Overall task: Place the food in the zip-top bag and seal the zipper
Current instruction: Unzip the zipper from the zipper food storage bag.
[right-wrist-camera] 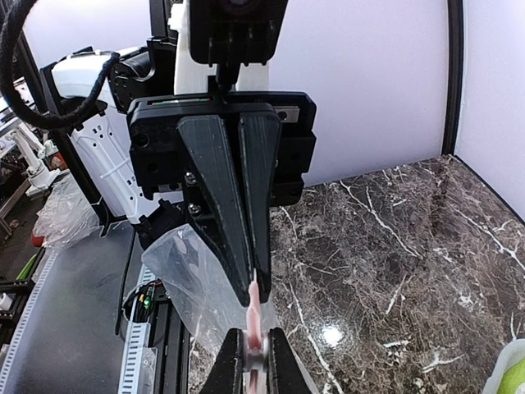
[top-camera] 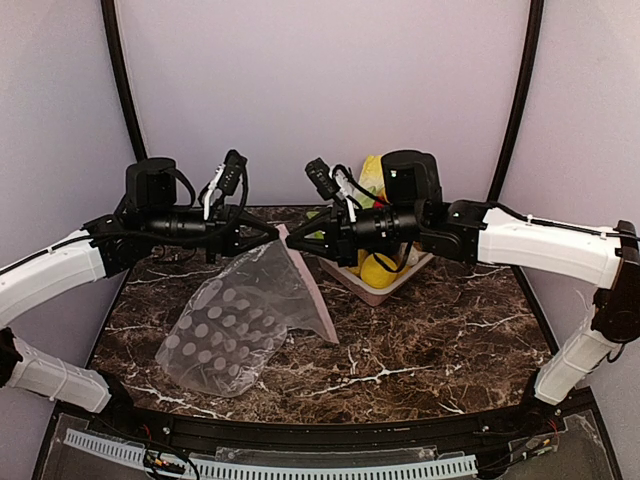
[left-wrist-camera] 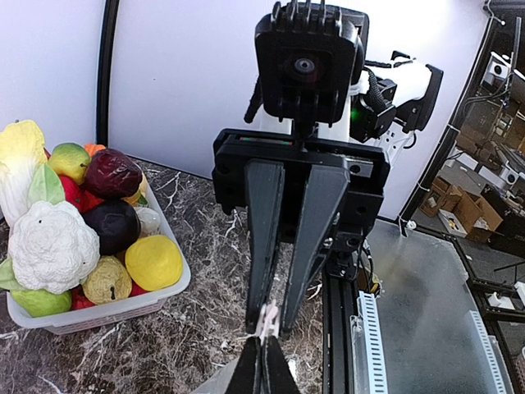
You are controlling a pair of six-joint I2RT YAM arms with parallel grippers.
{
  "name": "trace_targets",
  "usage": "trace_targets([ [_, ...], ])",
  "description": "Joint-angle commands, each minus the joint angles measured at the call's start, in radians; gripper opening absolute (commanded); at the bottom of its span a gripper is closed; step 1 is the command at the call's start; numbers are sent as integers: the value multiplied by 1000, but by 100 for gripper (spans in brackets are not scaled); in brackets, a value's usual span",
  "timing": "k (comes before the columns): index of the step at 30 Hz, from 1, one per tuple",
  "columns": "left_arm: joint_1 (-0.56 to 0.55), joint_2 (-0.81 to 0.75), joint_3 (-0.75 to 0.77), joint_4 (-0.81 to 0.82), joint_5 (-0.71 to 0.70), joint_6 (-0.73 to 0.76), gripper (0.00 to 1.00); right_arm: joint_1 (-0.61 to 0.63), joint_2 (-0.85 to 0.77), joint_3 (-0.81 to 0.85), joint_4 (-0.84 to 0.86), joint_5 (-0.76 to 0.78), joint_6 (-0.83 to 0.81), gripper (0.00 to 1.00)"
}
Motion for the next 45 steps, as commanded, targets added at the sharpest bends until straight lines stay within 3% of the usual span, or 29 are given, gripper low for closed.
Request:
trace_targets([
  [1,56,-71,2,107,-44,-23,1,-8,9,-42,-132,1,12,0],
  [45,204,-121,-30,186,-55,-107,1,-9,15,-112,-111,12,57,0],
])
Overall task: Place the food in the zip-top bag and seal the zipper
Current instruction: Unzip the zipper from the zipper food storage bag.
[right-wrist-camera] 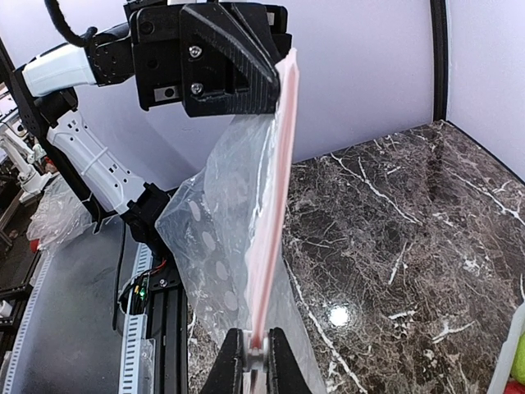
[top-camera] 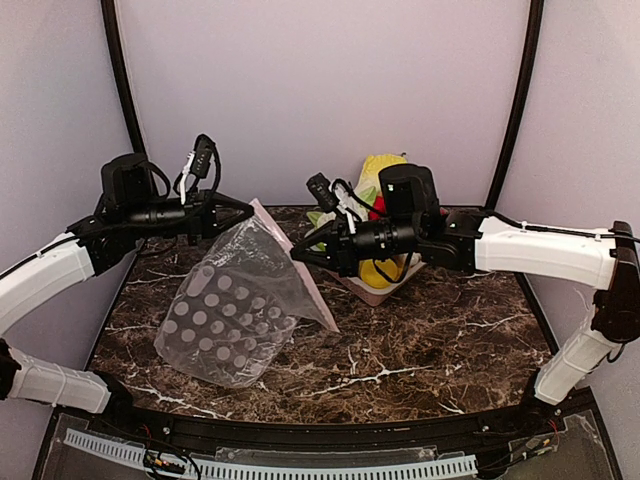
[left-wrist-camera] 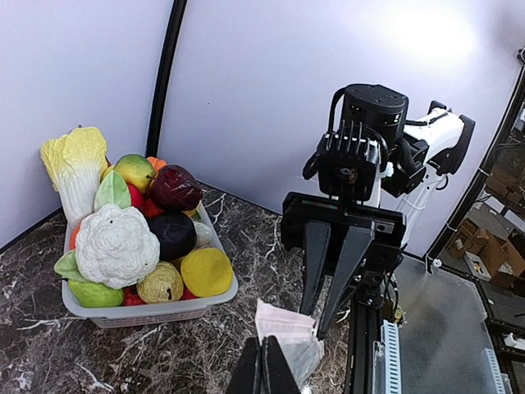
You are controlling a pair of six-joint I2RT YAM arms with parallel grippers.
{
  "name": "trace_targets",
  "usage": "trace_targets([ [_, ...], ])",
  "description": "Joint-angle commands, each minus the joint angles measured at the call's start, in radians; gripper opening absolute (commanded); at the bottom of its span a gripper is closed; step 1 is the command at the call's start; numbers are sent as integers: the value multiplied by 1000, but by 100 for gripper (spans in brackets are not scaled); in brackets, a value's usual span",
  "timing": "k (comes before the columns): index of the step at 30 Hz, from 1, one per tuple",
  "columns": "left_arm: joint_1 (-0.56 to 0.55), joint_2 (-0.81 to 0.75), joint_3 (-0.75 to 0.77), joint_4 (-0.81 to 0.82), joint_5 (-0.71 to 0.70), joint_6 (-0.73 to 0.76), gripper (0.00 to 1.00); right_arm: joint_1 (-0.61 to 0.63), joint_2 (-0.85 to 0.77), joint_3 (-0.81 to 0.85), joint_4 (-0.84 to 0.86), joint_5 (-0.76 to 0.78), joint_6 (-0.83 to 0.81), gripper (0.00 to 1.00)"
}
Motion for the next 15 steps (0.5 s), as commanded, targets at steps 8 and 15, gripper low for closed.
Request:
trace_targets([
  [8,69,-59,8,135,-36,-29,1,-6,26,-37,-138,-29,13,0],
  [15,97,-67,18,144,-31,-41,1,-6,32,-28,-152,-31,14,0],
])
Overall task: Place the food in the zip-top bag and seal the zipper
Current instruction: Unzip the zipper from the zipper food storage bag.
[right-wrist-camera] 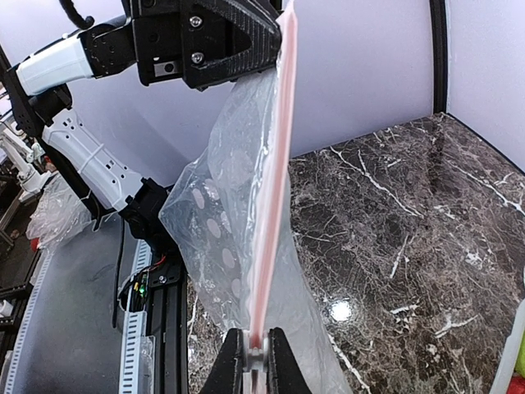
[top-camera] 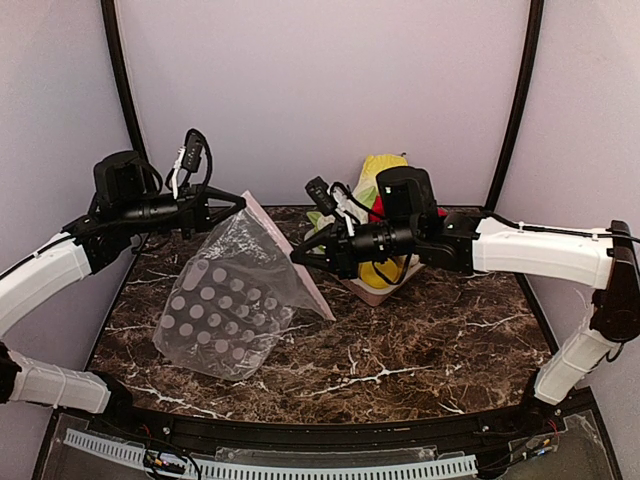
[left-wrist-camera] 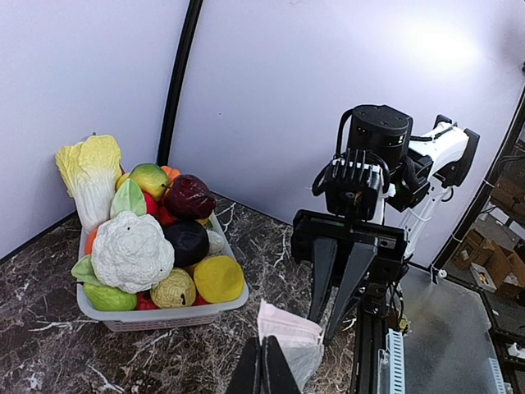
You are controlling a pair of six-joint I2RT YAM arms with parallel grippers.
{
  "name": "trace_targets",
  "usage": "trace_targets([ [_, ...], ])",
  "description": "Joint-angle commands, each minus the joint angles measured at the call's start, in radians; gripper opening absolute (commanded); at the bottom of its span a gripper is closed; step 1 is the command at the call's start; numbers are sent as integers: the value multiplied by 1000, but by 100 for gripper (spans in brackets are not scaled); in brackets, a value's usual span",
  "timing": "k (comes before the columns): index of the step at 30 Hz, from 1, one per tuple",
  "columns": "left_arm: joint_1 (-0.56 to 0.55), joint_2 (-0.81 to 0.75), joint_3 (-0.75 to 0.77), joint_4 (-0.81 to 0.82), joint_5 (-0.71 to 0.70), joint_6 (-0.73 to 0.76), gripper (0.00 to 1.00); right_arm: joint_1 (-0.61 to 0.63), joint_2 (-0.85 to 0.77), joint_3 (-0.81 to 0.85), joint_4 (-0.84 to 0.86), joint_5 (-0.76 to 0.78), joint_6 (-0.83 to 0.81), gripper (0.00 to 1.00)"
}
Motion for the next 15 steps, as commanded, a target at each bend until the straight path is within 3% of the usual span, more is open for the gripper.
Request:
trace_targets([
  [1,51,-54,23,122,-44,-17,1,-6,24,-22,-147,-30,9,0],
  [15,116,-58,102,88,-43,-13,1,-6,20,-11,-170,-24,12,0],
])
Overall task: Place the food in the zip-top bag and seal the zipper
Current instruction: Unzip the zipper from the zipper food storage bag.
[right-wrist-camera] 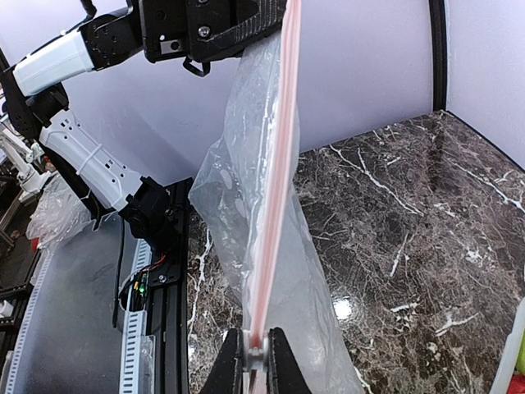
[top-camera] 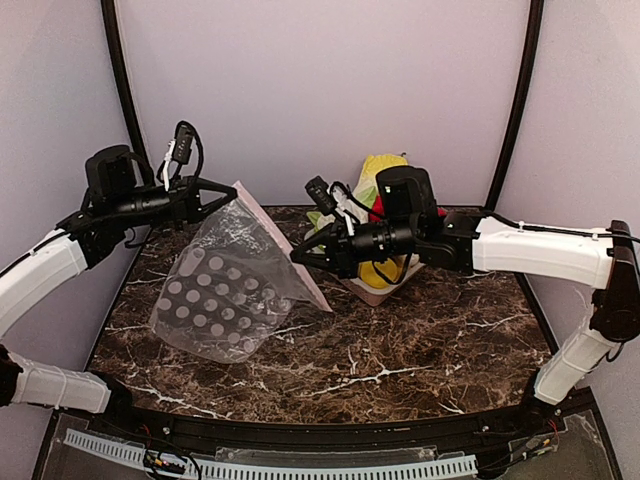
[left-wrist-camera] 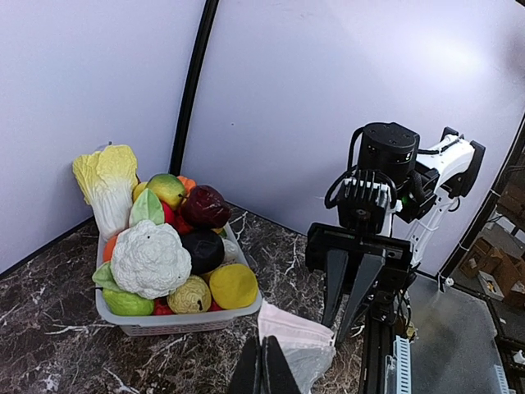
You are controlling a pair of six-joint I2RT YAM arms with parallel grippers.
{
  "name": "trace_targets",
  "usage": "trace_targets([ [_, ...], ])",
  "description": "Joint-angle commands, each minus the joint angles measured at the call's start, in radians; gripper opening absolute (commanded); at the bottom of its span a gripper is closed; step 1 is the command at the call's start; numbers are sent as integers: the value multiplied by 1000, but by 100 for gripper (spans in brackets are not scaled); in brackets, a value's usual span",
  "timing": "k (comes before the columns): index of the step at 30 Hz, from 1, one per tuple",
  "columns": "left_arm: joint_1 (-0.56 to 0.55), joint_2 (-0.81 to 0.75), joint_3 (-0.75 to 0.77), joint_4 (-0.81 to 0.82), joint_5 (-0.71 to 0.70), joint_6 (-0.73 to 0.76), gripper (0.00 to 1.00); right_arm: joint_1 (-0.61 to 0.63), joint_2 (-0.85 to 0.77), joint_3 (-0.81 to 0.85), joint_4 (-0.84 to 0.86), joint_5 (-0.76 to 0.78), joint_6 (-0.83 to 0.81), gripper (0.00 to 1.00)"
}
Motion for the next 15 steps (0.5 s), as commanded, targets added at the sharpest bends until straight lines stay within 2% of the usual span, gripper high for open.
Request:
trace_targets([
  [1,58,-55,86,88,-66,-6,1,-5,18,-10,-161,-22,14,0],
  [15,87,-57,151,47,-72,15,1,-4,2,15,-196,-7,43,3],
])
